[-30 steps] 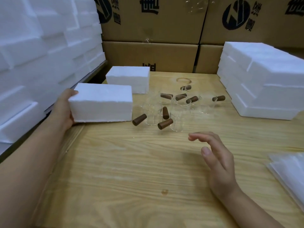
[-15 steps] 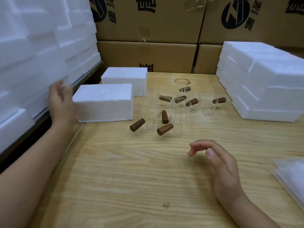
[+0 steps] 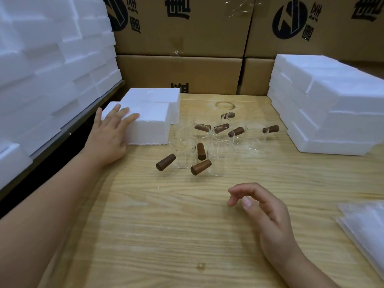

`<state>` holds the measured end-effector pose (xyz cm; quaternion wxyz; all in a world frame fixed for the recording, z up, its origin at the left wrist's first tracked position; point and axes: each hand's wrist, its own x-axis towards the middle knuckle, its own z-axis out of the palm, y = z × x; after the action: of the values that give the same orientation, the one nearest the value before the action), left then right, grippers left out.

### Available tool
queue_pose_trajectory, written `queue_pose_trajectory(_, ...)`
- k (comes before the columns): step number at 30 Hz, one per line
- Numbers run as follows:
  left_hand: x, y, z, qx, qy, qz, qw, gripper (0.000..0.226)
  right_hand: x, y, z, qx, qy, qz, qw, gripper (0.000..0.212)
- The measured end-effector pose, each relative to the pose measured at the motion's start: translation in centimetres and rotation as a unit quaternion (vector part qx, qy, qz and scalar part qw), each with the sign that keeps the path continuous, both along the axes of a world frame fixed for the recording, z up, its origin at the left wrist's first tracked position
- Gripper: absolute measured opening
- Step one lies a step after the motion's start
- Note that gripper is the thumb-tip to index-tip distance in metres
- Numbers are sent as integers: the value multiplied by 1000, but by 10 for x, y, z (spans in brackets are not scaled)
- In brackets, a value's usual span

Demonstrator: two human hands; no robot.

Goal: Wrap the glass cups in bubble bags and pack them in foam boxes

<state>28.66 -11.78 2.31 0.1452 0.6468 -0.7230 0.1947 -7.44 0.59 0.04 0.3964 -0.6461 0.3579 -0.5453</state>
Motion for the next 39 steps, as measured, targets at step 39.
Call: queue_pose_trajectory(39, -227, 104, -19, -30, 551, -48, 832, 23, 4, -21, -5, 98, 78, -97, 987, 19)
